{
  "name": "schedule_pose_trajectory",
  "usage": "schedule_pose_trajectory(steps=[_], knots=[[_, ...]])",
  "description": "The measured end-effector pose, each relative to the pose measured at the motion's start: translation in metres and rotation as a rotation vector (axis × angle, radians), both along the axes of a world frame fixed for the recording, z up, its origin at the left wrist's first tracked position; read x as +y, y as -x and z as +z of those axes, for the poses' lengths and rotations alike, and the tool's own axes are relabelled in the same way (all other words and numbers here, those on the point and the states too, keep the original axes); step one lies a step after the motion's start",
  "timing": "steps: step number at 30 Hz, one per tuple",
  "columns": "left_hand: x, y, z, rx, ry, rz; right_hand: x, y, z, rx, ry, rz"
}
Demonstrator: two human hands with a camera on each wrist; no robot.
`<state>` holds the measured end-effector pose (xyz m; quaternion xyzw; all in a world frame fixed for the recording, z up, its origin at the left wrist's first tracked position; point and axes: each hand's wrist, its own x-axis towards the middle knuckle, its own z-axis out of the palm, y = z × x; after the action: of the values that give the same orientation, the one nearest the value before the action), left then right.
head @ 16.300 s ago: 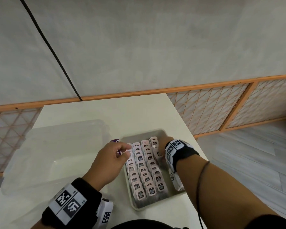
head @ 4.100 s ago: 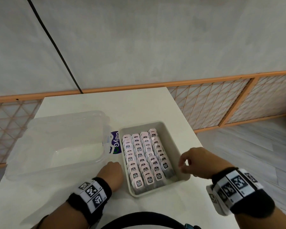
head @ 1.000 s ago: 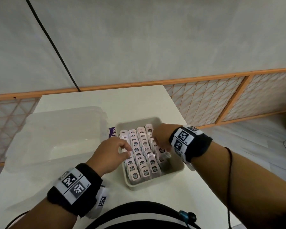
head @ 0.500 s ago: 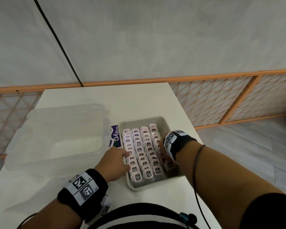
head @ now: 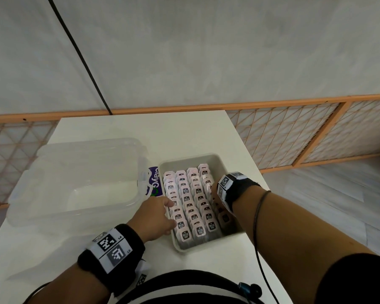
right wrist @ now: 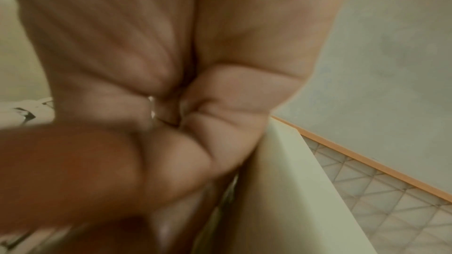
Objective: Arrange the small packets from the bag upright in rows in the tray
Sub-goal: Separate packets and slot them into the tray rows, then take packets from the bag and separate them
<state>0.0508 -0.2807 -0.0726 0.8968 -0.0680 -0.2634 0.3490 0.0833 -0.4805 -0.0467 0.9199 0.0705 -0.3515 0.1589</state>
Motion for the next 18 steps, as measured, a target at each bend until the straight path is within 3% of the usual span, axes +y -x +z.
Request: schedule_pose_trajectory(steps=[3, 7, 11, 14, 18], knots=[[0.006, 0.004, 0.011, -0.02, 0.009, -0.024, -0.005, 0.004, 0.021, -0.026, -0.032, 0.112], [0.028, 0.005, 0.042, -0.113, 0.065, -0.02, 0.016, -0.008, 0.037, -0.033, 0.025, 0.112], [0.066, 0.008, 0.077, -0.216, 0.188, 0.094, 0.047, -0.01, 0.066, -0.2, -0.267, 0.092], [0.103, 0.011, 0.085, -0.278, 0.162, 0.2, 0.075, 0.007, 0.085, -0.252, -0.536, 0.126], [0.149, 0.017, 0.074, -0.339, 0.002, 0.262, 0.124, 0.03, 0.081, -0.077, -0.766, 0.166]])
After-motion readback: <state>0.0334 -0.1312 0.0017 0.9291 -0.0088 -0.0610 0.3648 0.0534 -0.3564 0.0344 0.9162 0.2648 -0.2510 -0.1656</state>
